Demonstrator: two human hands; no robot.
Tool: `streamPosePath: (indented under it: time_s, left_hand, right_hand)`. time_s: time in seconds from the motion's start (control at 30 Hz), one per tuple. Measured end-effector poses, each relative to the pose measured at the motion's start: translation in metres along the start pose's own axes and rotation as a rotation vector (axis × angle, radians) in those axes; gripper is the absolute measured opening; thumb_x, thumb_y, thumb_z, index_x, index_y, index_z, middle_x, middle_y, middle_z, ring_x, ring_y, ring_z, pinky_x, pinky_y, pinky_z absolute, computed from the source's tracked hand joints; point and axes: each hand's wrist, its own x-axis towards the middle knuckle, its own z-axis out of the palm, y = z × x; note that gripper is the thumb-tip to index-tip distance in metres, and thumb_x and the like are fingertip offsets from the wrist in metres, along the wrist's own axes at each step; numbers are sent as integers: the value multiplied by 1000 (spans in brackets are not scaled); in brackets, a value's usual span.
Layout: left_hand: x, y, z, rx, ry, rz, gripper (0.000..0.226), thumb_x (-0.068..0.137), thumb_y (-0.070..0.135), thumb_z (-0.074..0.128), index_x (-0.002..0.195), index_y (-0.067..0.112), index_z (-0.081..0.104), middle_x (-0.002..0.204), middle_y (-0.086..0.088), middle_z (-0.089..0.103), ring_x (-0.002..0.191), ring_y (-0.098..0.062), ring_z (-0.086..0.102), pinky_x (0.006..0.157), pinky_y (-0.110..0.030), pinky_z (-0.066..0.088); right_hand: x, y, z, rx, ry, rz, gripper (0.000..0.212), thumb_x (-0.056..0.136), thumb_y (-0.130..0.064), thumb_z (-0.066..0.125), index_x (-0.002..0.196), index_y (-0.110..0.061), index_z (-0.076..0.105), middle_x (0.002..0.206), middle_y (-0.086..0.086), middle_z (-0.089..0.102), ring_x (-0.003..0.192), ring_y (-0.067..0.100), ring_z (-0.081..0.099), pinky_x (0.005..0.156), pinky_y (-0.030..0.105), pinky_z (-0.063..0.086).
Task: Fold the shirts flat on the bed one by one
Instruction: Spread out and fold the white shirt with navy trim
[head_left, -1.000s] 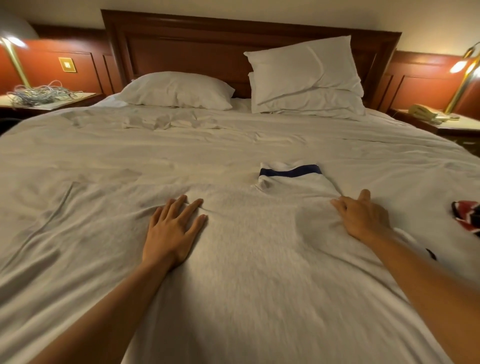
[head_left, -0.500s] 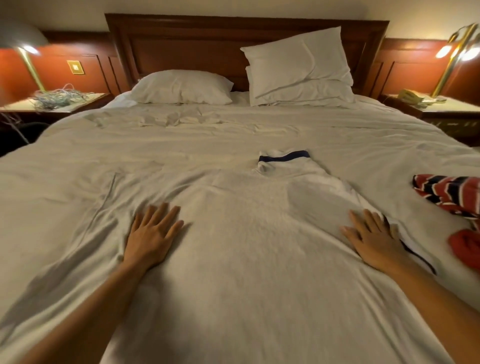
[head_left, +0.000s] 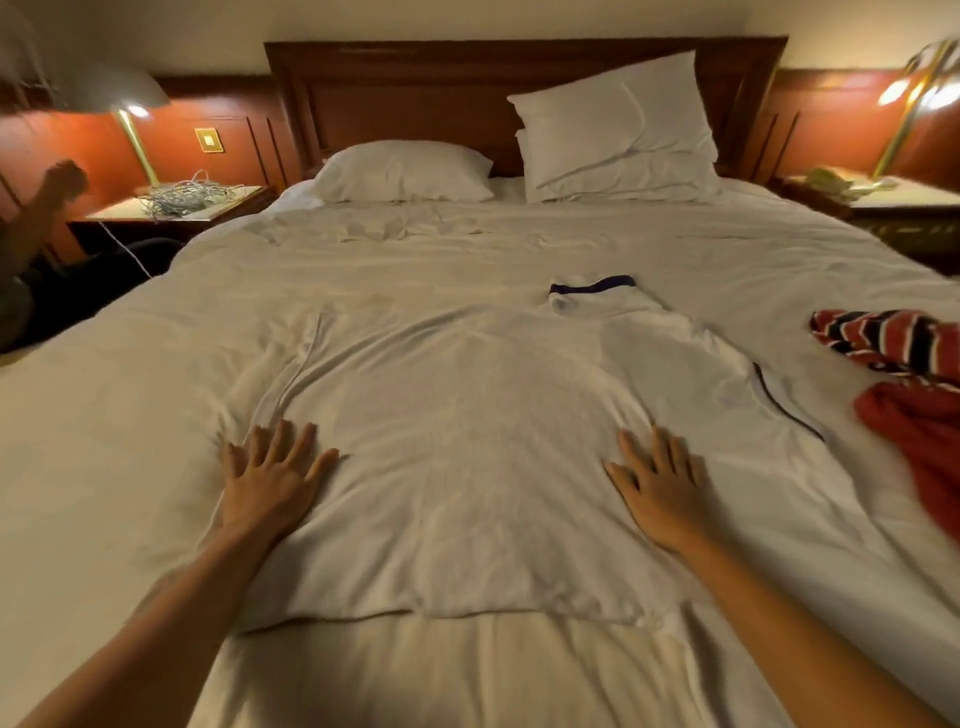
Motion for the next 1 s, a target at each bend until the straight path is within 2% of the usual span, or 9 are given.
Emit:
streamPosePath:
  time_s: [0.1,0.23,0.4,0.53,0.63,0.7,0.77,0.87,1.0]
  left_hand:
    - [-30,11,-3,-145,-6,81,64,99,64,21,157,43,2,167,10,-1,154,-21,-6,121,-52,-9]
    - [-69,39,-16,-411,-133,281,65,90,68,29,152,51,18,166,13,7,154,-17,0,124,-42,-2]
    - [-113,57,-19,-428,-250,454,61,86,75,30,145,62,19,164,21,4,153,-12,-5,124,-39,-2]
    - [-140,51,-19,-476,-229,536,68,76,90,36,139,65,31,159,28,12,150,-3,-6,124,-35,-2]
    - [-152,38,-18,-597,-129,544,59,80,78,56,134,56,50,154,27,32,149,1,13,125,-34,12]
    - [-160,31,-16,-680,-28,516,47,81,62,67,127,51,60,146,27,46,144,6,28,121,-28,22]
    - [-166,27,-16,-705,53,492,41,81,51,71,122,47,65,138,28,53,137,8,38,116,-20,26]
    - [-171,19,-18,-718,88,460,41,79,46,72,120,39,70,132,24,60,130,5,48,114,-26,33]
    - [-177,-1,-17,-725,113,390,44,71,47,79,114,37,73,124,26,65,123,7,53,104,-13,36]
  right_hand:
    - [-24,-3,-3,-11,-71,-36,66,100,-63,15,157,-37,-5,167,7,-8,153,29,-7,122,49,-1]
    - [-52,2,-7,1,-152,-132,66,100,-62,21,157,-38,-3,166,0,-13,153,24,-11,123,46,-4]
    - [-92,17,-12,164,-196,-213,76,91,-74,27,157,-37,12,166,-12,-2,152,9,-7,121,34,-4]
    - [-138,31,-10,303,-134,-241,109,65,-100,7,154,-40,24,163,-21,8,148,-4,-2,123,29,1]
    - [-172,36,-8,241,-56,-257,114,64,-102,5,156,-37,20,160,-24,3,147,-6,-5,121,25,-2]
    - [-193,32,-6,189,38,-236,109,69,-97,7,155,-33,25,159,-22,9,149,0,2,121,25,2]
    - [-211,24,-4,200,197,-178,94,81,-87,22,148,-26,46,158,-10,32,150,13,23,121,33,16]
    - [-228,12,0,262,449,-132,63,89,-61,49,123,-11,68,133,11,64,130,32,54,108,47,41]
    - [-234,10,-2,305,493,-112,50,86,-45,63,115,-4,70,118,16,70,120,37,61,101,50,47]
